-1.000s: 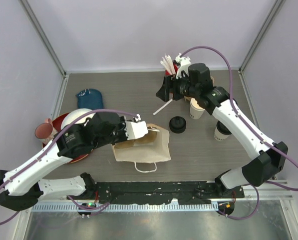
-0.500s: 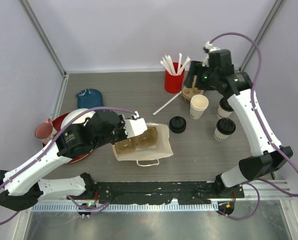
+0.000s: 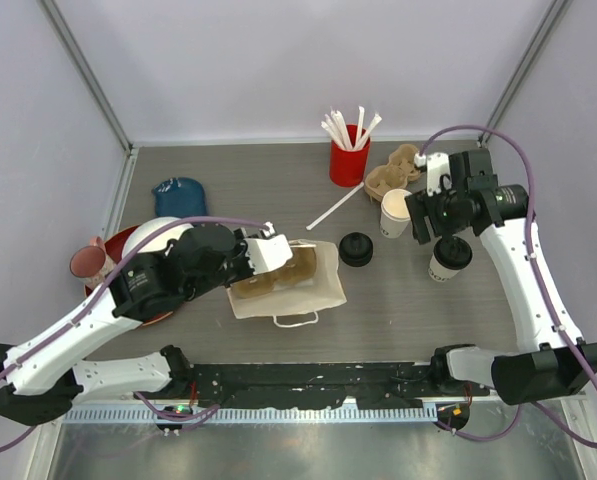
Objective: Pack the takeout coffee
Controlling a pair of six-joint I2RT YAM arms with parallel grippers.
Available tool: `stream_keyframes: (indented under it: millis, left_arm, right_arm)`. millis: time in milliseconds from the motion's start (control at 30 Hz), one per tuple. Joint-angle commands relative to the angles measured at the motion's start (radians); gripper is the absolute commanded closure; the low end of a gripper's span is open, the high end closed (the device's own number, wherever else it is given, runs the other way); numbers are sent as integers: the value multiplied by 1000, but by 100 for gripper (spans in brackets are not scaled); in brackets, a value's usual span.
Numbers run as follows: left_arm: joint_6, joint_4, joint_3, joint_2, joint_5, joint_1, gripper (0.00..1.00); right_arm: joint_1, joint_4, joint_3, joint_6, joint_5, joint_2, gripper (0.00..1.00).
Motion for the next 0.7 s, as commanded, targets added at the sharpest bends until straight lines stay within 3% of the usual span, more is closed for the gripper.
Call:
stream_keyframes:
  millis: [0,33,100,233,667]
  left_arm:
    - [38,97,-35,-45,-24,-9,100]
    - [43,102,-42,-53,-26,-11,100]
    - [52,108,-63,-74,-27,-15,100]
    - [81,131,-111,-113,-37,-20,100]
    - [83,136,-135,-148,-20,-21,100]
  right_arm:
    - [-27,54,-122,-319,-113,-58,25]
    - [-36,45,-140,-365,-128,-67,36]
    - [-51,31,-159,-457,-127,-78,37]
    - [-57,-21,-199,-554,-159,-50,32]
    - [-117,-40,-237,-759,-31,-49,28]
